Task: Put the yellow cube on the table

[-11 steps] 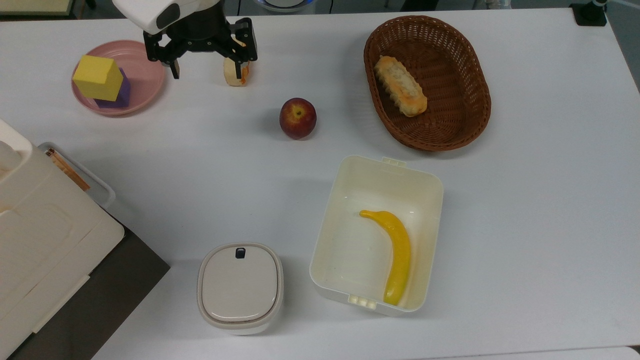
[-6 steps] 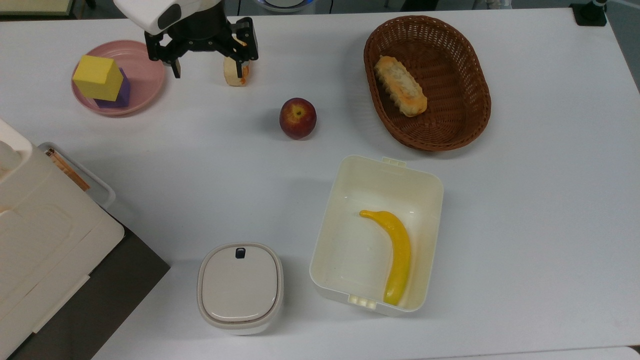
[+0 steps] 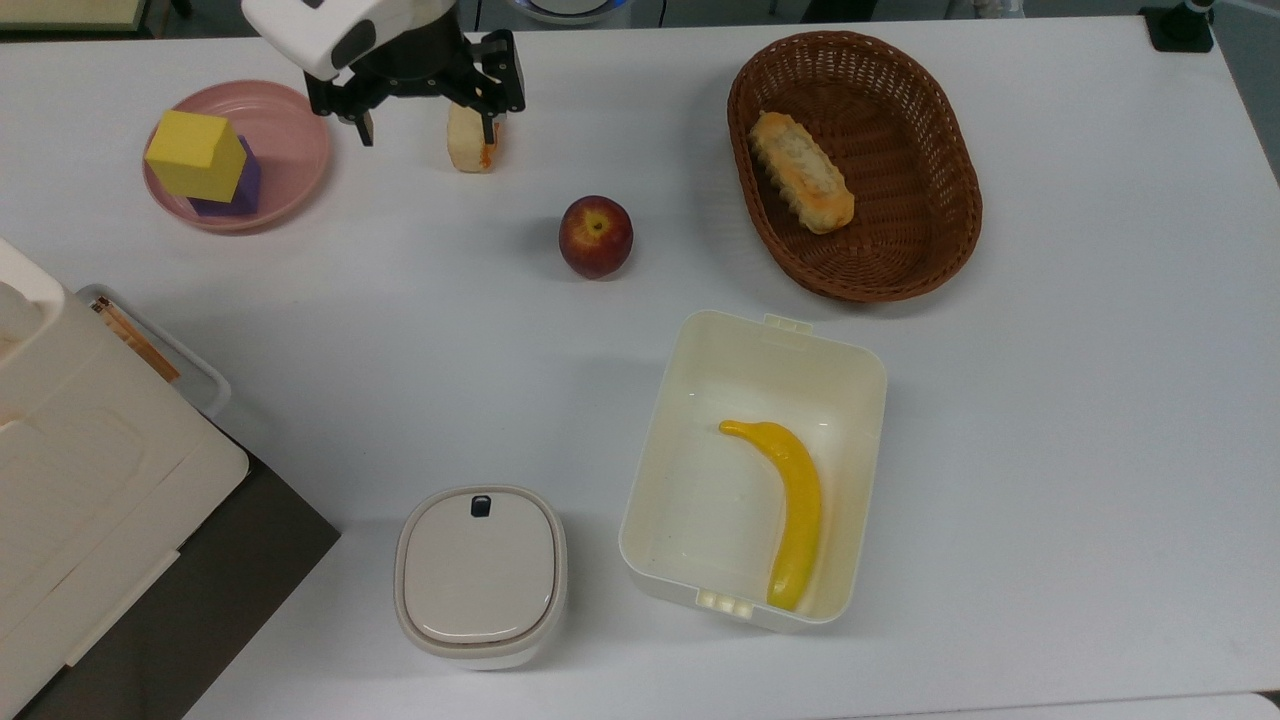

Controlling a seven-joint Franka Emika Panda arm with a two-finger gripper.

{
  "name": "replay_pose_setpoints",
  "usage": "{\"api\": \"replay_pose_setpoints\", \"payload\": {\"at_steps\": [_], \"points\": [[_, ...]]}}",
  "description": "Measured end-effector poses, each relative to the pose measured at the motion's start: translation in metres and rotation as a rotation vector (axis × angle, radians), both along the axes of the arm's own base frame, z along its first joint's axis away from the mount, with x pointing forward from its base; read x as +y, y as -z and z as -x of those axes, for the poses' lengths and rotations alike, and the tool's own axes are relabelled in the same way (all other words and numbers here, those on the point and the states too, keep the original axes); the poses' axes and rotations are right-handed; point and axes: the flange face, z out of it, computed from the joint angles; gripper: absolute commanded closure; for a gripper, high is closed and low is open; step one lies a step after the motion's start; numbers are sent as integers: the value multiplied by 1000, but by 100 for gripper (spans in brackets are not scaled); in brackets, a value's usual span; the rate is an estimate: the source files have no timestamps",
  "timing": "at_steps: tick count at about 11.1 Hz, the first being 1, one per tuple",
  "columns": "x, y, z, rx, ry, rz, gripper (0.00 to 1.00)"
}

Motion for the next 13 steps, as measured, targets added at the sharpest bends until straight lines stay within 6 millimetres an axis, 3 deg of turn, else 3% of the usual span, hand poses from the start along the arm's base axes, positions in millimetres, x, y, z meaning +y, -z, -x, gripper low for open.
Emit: {"api": "replay_pose_setpoints", "payload": {"at_steps": [5, 11, 13], "points": [[5, 31, 0, 61, -9, -3, 0], [4, 34, 5, 101, -11, -7, 0], [-6, 33, 6, 100, 3, -4, 0]]}}
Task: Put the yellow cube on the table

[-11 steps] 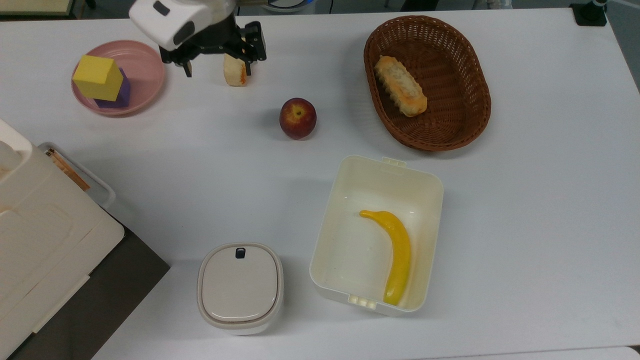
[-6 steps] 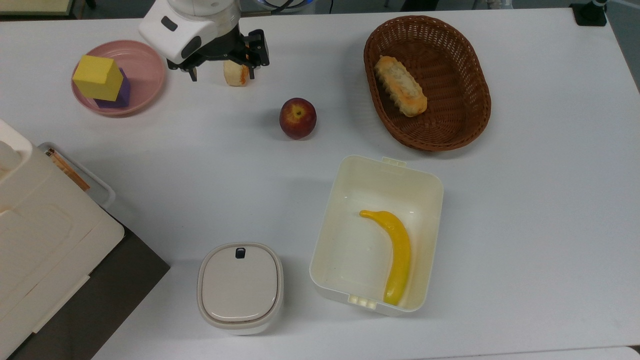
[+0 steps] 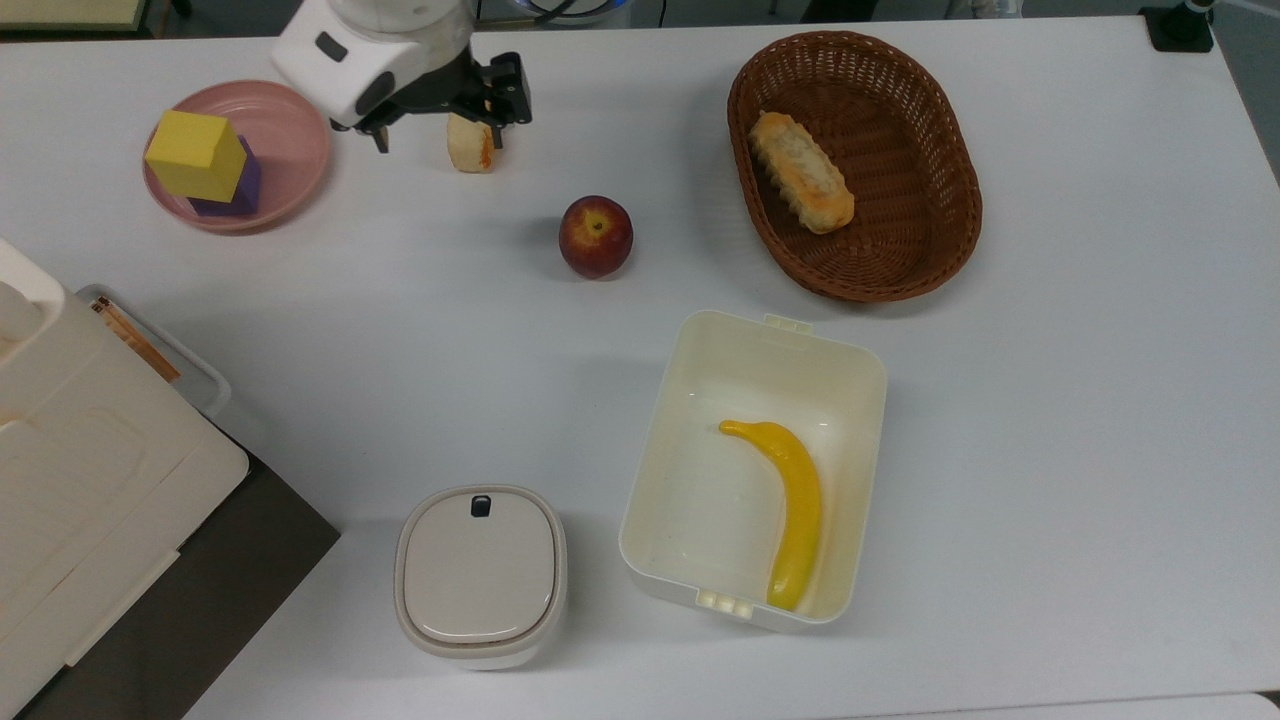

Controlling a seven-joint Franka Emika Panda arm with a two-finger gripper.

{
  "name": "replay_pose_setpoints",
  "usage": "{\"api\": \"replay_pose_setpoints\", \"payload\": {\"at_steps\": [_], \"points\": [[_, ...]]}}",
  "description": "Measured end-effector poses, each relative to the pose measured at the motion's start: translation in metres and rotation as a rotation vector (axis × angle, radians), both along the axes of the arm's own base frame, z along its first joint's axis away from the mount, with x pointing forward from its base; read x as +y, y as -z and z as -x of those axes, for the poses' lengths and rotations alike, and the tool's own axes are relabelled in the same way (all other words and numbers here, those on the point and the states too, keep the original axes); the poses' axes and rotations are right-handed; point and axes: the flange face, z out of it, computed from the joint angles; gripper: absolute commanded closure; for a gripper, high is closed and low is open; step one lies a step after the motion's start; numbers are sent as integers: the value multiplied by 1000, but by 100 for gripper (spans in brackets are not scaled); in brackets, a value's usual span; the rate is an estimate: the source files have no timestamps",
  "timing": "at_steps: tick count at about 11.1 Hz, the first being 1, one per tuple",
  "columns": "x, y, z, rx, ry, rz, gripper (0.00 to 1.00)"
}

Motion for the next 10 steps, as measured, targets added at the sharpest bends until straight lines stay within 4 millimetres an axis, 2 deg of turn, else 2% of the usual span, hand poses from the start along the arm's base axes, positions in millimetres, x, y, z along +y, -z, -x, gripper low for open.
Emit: {"api": "replay_pose_setpoints", "payload": {"at_steps": [1, 4, 6, 8, 10], "points": [[-17, -2, 2, -1, 23, 10, 0], [-94, -14, 17, -18, 92, 13, 0], [-138, -16, 30, -20, 148, 12, 0], [-178, -10, 45, -6, 179, 3, 0], [-218, 11, 61, 34, 194, -17, 0]]}}
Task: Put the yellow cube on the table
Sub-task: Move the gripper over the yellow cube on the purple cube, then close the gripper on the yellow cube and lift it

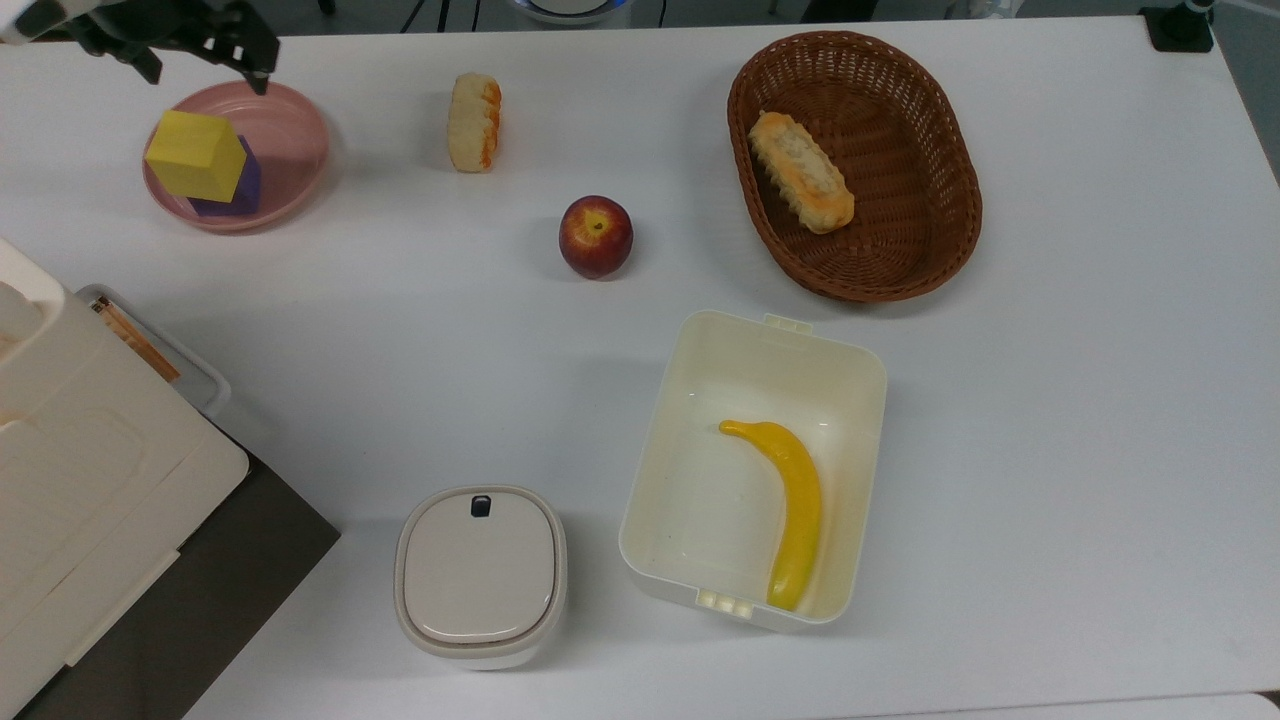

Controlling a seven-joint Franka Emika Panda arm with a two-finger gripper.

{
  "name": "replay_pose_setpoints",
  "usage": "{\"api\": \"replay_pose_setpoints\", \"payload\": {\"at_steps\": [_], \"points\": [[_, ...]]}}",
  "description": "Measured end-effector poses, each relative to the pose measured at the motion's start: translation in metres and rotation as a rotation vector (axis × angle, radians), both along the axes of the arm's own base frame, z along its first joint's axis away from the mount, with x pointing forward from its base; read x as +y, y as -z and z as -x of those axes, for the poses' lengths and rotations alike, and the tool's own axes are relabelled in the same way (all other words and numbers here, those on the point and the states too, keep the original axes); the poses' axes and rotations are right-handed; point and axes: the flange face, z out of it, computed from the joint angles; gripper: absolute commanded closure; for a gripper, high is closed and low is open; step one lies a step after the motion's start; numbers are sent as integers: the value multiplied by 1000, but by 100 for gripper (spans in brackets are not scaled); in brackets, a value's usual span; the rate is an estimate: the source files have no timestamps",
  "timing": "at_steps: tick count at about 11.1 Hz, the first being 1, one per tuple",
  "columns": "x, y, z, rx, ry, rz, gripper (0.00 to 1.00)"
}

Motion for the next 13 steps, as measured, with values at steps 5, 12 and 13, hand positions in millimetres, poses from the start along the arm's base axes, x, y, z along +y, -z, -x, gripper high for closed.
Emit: {"api": "replay_pose_setpoints", "payload": {"at_steps": [5, 12, 13], "points": [[-33, 61, -2, 97, 11, 12, 0], [-52, 102, -9, 136, -8, 67, 44], [-52, 104, -9, 142, -27, 61, 60]]}}
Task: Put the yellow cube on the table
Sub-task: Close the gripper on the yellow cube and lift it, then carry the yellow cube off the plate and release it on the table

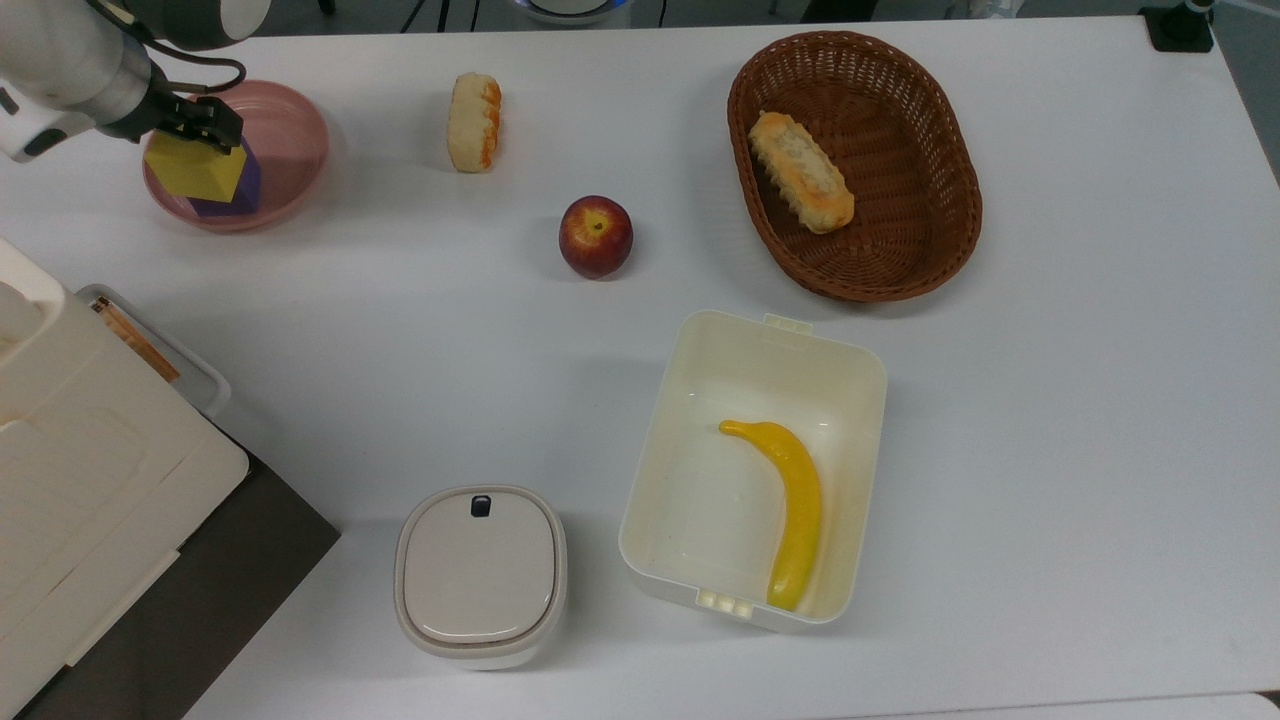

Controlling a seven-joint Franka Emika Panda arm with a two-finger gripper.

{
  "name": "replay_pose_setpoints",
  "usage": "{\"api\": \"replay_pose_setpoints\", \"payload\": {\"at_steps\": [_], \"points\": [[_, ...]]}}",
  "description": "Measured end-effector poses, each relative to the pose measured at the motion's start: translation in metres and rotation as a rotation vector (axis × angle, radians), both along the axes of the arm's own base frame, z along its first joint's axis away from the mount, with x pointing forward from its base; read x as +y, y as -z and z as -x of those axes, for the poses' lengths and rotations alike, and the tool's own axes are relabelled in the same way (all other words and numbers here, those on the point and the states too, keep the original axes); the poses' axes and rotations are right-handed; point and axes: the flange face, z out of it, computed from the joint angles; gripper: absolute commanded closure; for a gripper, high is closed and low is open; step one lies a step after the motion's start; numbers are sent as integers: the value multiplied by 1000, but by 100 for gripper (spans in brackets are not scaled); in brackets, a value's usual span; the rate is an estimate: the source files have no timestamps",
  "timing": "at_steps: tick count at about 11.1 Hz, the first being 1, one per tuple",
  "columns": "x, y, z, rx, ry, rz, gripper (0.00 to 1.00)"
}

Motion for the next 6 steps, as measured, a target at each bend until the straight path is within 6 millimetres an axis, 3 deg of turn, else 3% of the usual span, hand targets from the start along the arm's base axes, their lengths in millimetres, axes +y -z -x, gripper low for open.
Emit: {"api": "replay_pose_setpoints", "payload": {"at_steps": [1, 2, 6], "points": [[0, 3, 0, 5, -13, -6, 73], [0, 2, -1, 4, -17, -6, 77], [9, -7, -9, -14, -37, -2, 77]]}}
